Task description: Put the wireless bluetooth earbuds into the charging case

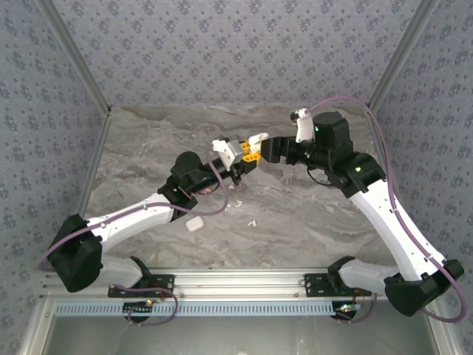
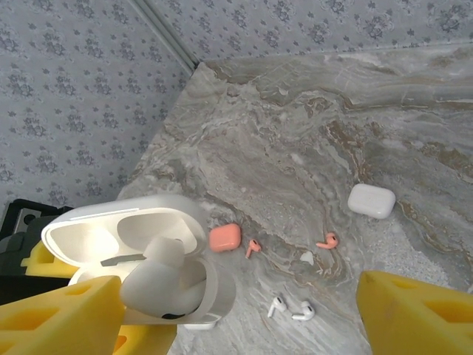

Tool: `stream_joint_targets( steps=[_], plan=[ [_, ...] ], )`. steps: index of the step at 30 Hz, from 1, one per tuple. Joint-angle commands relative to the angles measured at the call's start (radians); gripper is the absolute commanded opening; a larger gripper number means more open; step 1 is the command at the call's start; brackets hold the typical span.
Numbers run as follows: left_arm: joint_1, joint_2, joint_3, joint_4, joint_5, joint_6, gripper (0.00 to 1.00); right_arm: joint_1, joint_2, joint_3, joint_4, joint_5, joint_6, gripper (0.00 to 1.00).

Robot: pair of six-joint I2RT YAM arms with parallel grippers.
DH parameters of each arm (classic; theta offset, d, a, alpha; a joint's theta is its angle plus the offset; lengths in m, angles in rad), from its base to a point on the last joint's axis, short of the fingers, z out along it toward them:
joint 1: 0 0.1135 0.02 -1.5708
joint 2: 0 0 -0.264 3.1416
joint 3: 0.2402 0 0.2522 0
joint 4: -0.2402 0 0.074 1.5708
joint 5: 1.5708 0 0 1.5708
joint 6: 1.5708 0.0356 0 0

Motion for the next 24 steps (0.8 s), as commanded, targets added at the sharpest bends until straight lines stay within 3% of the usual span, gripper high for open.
stream_joint_targets(
  steps=[1,24],
  plan=[
    [-0.004,-0.002,0.033,0.046,-0.011,-0.009,0.0,0.005,-0.001,0.041,-0.039,0.027,0.001,0.81],
    [-0.005,0.003,0.037,0.045,-0.018,-0.009,0.0,-0.021,-0.026,0.043,-0.052,0.019,-0.019,0.81]
  ],
)
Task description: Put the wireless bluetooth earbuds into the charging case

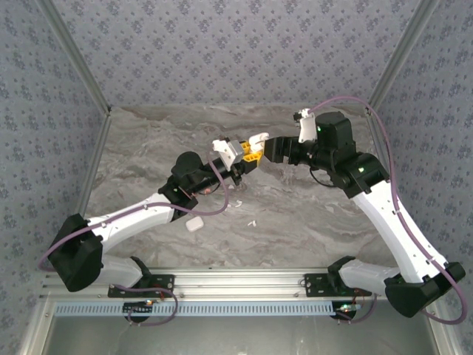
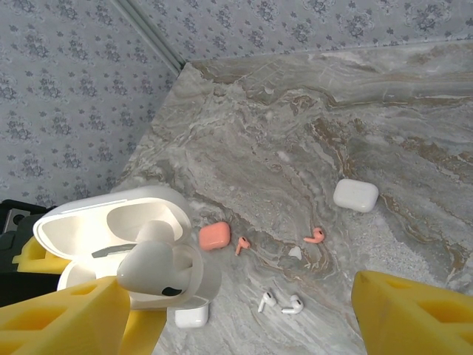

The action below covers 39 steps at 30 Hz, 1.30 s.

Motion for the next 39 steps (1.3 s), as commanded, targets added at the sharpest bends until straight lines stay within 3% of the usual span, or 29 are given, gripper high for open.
stream_joint_targets(
  steps=[1,28,39],
  plan=[
    [-0.004,0.003,0.035,0.045,-0.01,-0.01,0.0,-0.012,-0.017,0.028,-0.011,-0.009,-0.016,0.81],
    [-0.005,0.003,0.032,0.048,-0.02,-0.007,0.0,-0.035,-0.027,0.024,-0.039,0.009,-0.027,0.81],
    [-0.005,0.004,0.032,0.043,-0.025,-0.007,0.0,-0.034,-0.067,-0.002,0.034,-0.071,-0.037,0.88]
  ],
)
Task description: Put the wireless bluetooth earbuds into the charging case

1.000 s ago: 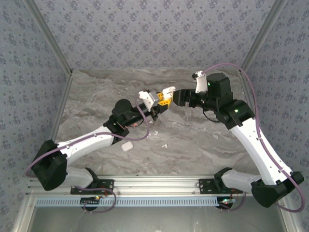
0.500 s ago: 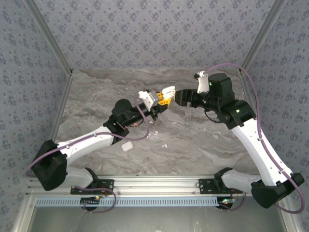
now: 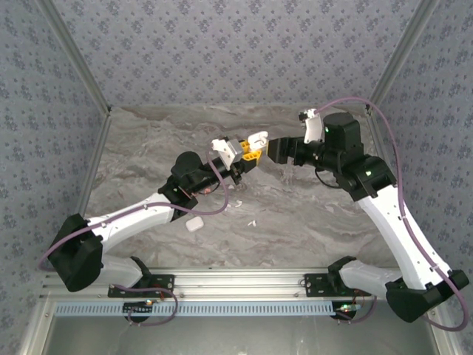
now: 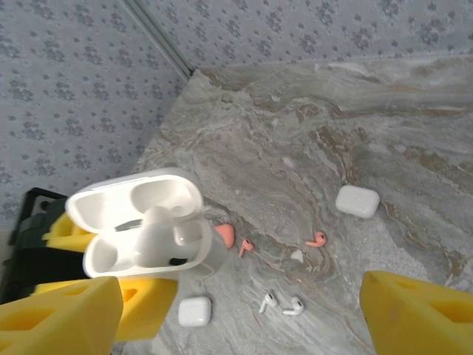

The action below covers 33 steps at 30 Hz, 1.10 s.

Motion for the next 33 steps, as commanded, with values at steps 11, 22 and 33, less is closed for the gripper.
stream_joint_targets(
  steps=[11,22,33],
  plan=[
    [-0.006,0.006,0.034,0.038,-0.01,-0.009,0.0,-0.001,0.039,0.007,0.067,-0.034,0.003,0.89],
    [-0.005,0.009,0.034,0.038,-0.009,-0.009,0.0,0.002,0.058,0.007,0.069,-0.035,0.0,0.89],
    [-0.005,0.009,0.034,0.038,-0.014,-0.008,0.0,0.002,0.053,0.019,0.008,0.013,-0.023,0.88]
  ],
)
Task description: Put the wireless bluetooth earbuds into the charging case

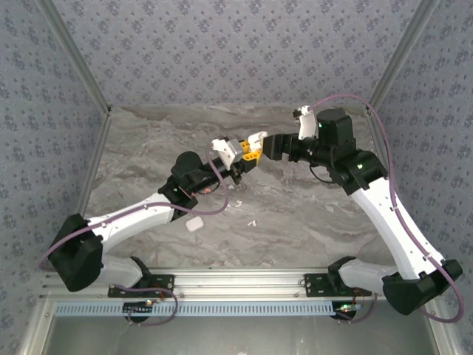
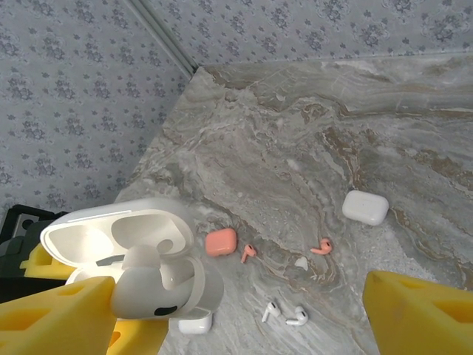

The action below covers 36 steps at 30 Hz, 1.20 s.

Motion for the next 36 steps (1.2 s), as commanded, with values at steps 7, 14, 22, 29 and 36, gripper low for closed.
stream_joint_targets(
  steps=[7,14,22,29,36],
  plan=[
    [-0.005,0.007,0.034,0.038,-0.013,-0.007,0.0,-0.003,-0.023,0.022,-0.055,0.048,-0.036,0.88],
    [-0.005,0.01,0.036,0.038,-0.013,-0.006,0.0,-0.008,-0.029,0.024,-0.059,0.052,-0.04,0.88],
    [-0.005,0.012,0.036,0.037,-0.014,-0.007,0.0,-0.012,-0.031,0.022,-0.061,0.051,-0.039,0.88],
    [-0.005,0.006,0.033,0.023,-0.027,-0.005,0.0,-0.042,-0.089,-0.014,0.024,-0.078,-0.045,0.92],
    [0.071,-0.046,-0.036,-0.024,-0.055,-0.104,0.0,-0.082,-0.146,-0.12,-0.037,-0.021,-0.121,0.93]
  ],
)
